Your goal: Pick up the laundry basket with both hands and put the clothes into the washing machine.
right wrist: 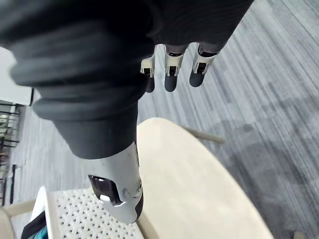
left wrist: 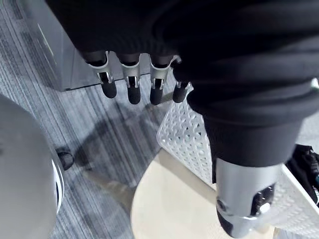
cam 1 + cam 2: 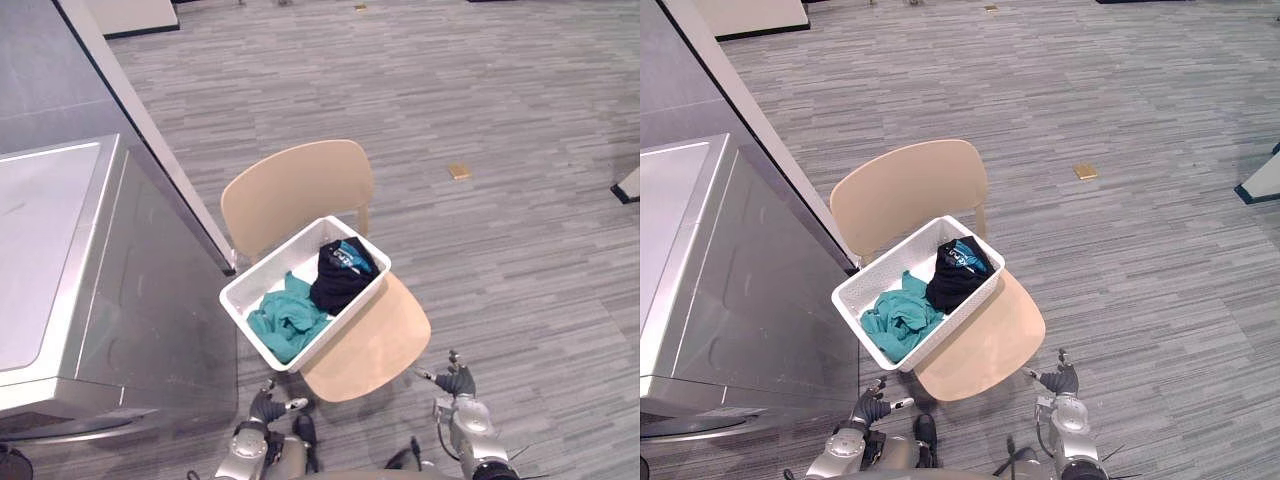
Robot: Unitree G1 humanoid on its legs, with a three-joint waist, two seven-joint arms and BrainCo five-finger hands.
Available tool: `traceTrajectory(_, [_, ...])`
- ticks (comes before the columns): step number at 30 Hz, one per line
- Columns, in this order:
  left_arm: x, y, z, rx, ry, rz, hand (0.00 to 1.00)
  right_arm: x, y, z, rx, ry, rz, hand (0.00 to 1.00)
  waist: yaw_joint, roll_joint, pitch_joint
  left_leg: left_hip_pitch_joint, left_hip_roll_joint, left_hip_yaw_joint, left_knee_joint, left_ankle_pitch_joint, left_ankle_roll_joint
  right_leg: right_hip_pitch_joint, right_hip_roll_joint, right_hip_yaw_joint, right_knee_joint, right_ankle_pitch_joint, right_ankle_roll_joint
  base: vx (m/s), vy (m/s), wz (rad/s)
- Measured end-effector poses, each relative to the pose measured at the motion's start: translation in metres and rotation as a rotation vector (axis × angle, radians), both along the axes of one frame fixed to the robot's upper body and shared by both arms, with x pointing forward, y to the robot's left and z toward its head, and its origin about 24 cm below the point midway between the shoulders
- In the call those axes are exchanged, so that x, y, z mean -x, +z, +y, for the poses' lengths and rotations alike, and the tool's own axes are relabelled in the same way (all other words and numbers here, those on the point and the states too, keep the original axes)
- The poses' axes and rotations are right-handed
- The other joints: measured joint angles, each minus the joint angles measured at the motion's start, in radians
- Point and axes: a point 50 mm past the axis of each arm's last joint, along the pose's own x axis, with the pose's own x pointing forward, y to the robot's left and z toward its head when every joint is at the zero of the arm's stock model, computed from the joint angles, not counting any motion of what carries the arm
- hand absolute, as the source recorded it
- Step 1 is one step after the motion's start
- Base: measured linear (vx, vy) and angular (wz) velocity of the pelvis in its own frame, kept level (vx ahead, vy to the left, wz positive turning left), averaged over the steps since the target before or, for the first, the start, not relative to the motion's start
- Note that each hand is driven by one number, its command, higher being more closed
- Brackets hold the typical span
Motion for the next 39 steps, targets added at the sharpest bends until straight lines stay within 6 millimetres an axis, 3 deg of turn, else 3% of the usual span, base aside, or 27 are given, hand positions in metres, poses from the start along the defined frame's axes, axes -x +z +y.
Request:
traceTrajectory(1, [0.003,-0.001,0.004,-0.012,-0.001,0.005,0.0,-0.005,0.008,0.003,0.034,0.036,-0.04,0.0,-0.021,-0.003,0.0,0.003,-0.012,-0.041,0.006,0.0,0.001,-0.037,0.013,0.168,0.067,-0.008,-0.057,0.06,0.016,0.91])
traceTrajectory(2, [0.006,-0.002,0.007,-0.021,-0.002,0.013,0.0,-0.011,0.016,0.007,0.052,0.069,-0.081,0.0,-0.037,-0.007,0.0,0.003,-0.011,-0.075,0.009,0.009,-0.001,-0.049,0.066,0.315,0.052,-0.046,-0.065,0.08,-0.019,0.96])
traceTrajectory(3, [0.006,-0.001,0.011,-0.031,-0.001,0.013,0.0,-0.014,0.021,0.01,0.073,0.095,-0.106,0.0,-0.04,-0.007,-0.001,-0.006,-0.011,-0.099,0.014,0.015,-0.004,-0.045,0.105,0.395,0.022,-0.067,-0.052,0.08,-0.082,0.92])
traceTrajectory(4, [0.006,-0.001,0.016,-0.041,0.01,0.01,0.0,-0.019,0.032,0.012,0.109,0.131,-0.156,0.0,-0.038,-0.027,-0.013,-0.026,-0.016,-0.127,0.023,0.02,-0.012,-0.043,0.149,0.497,-0.031,-0.085,-0.037,0.04,-0.13,0.89])
traceTrajectory(5, [0.006,-0.001,0.02,-0.048,0.017,0.009,0.0,-0.026,0.043,0.015,0.161,0.169,-0.203,0.0,-0.038,-0.031,-0.015,-0.049,-0.026,-0.158,0.035,0.025,-0.02,-0.027,0.168,0.531,-0.08,-0.109,-0.018,0.05,-0.159,0.87])
traceTrajectory(6, [0.006,-0.001,0.021,-0.051,0.017,0.009,0.0,-0.029,0.049,0.015,0.186,0.186,-0.23,0.0,-0.038,-0.04,-0.02,-0.059,-0.036,-0.18,0.044,0.033,-0.028,-0.006,0.169,0.533,-0.113,-0.117,-0.004,0.06,-0.176,0.8])
traceTrajectory(7, [0.007,-0.001,0.023,-0.056,0.02,0.013,0.0,-0.035,0.057,0.016,0.231,0.221,-0.259,0.0,-0.038,-0.037,-0.019,-0.068,-0.04,-0.201,0.044,0.044,-0.038,0.015,0.17,0.508,-0.144,-0.124,0.033,0.07,-0.19,0.7])
traceTrajectory(9, [0.01,-0.002,0.022,-0.042,0.05,0.015,0.0,-0.04,0.064,0.02,0.293,0.283,-0.282,0.0,-0.036,-0.019,-0.018,-0.067,-0.032,-0.242,0.032,0.062,-0.057,0.048,0.191,0.469,-0.16,-0.123,0.033,0.04,-0.154,0.62])
traceTrajectory(13, [0.012,-0.003,0.029,-0.042,0.099,0.017,0.0,-0.051,0.078,0.034,0.368,0.422,-0.34,0.0,-0.033,-0.013,-0.018,-0.073,-0.003,-0.312,-0.03,0.125,-0.089,0.082,0.243,0.386,-0.215,-0.104,0.005,0.0,-0.161,0.59])
traceTrajectory(16, [0.009,-0.002,0.026,-0.035,0.098,0.007,0.0,-0.069,0.092,0.034,0.442,0.525,-0.375,0.0,-0.029,-0.003,0.0,-0.097,0.004,-0.279,-0.084,0.234,-0.08,0.086,0.242,0.313,-0.227,-0.095,-0.01,-0.08,-0.079,0.75])
traceTrajectory(17, [0.006,-0.001,0.023,-0.023,0.1,-0.005,0.0,-0.08,0.103,0.036,0.482,0.589,-0.41,0.0,-0.013,0.022,0.017,-0.095,0.019,-0.21,-0.11,0.246,-0.065,0.087,0.248,0.288,-0.228,-0.089,-0.019,-0.13,-0.03,0.39])
traceTrajectory(19, [0.006,-0.001,0.02,-0.01,0.111,-0.012,0.0,-0.09,0.108,0.035,0.52,0.641,-0.419,0.0,-0.01,0.038,0.036,-0.1,0.035,-0.117,-0.067,0.191,-0.026,0.092,0.25,0.278,-0.226,-0.089,-0.019,-0.12,0.027,0.24])
traceTrajectory(20, [0.007,-0.001,0.02,-0.01,0.105,-0.012,0.0,-0.094,0.109,0.036,0.551,0.679,-0.412,0.0,-0.011,0.058,0.042,-0.1,0.038,-0.098,-0.054,0.176,-0.028,0.102,0.253,0.271,-0.224,-0.089,-0.019,-0.09,0.063,0.17])
traceTrajectory(23, [0.008,-0.001,0.026,-0.035,0.091,-0.009,0.0,-0.101,0.104,0.048,0.614,0.79,-0.38,0.0,-0.009,0.065,0.047,-0.093,0.01,-0.123,-0.145,0.2,-0.053,0.08,0.244,0.262,-0.233,-0.089,-0.007,-0.08,0.085,0.22])
traceTrajectory(27, [0.002,0.001,0.026,-0.033,0.086,-0.025,0.0,-0.122,0.104,0.044,0.712,0.856,-0.307,0.0,0.005,0.087,0.077,-0.103,-0.007,-0.145,-0.275,0.27,-0.058,0.021,0.239,0.223,-0.222,-0.09,-0.003,-0.04,0.042,0.37])
traceTrajectory(29, [-0.008,0.005,0.028,-0.038,0.08,-0.05,0.0,-0.143,0.121,0.038,0.797,0.867,-0.3,0.0,0.026,0.103,0.122,-0.14,-0.009,-0.169,-0.279,0.314,-0.058,-0.01,0.241,0.204,-0.206,-0.091,-0.001,0.01,0.013,0.27])
traceTrajectory(32, [-0.009,0.007,0.034,-0.058,0.085,-0.054,0.0,-0.166,0.147,0.038,0.877,0.879,-0.334,0.0,0.045,0.105,0.173,-0.185,-0.016,-0.194,-0.278,0.354,-0.037,-0.046,0.24,0.183,-0.195,-0.09,0.0,0.08,-0.03,0.22])
traceTrajectory(36, [-0.015,0.009,0.035,-0.062,0.093,-0.076,0.0,-0.172,0.152,0.039,0.952,0.958,-0.31,0.0,0.048,0.109,0.198,-0.228,-0.024,-0.242,-0.278,0.374,-0.041,-0.089,0.237,0.179,-0.153,-0.117,-0.015,0.06,-0.038,0.34])
traceTrajectory(39, [-0.039,0.021,0.029,-0.04,0.086,-0.16,0.0,-0.182,0.161,0.039,0.977,0.953,-0.307,0.0,0.07,0.144,0.239,-0.26,-0.014,-0.286,-0.279,0.391,-0.057,-0.131,0.24,0.165,-0.098,-0.145,-0.025,-0.04,-0.058,0.22])
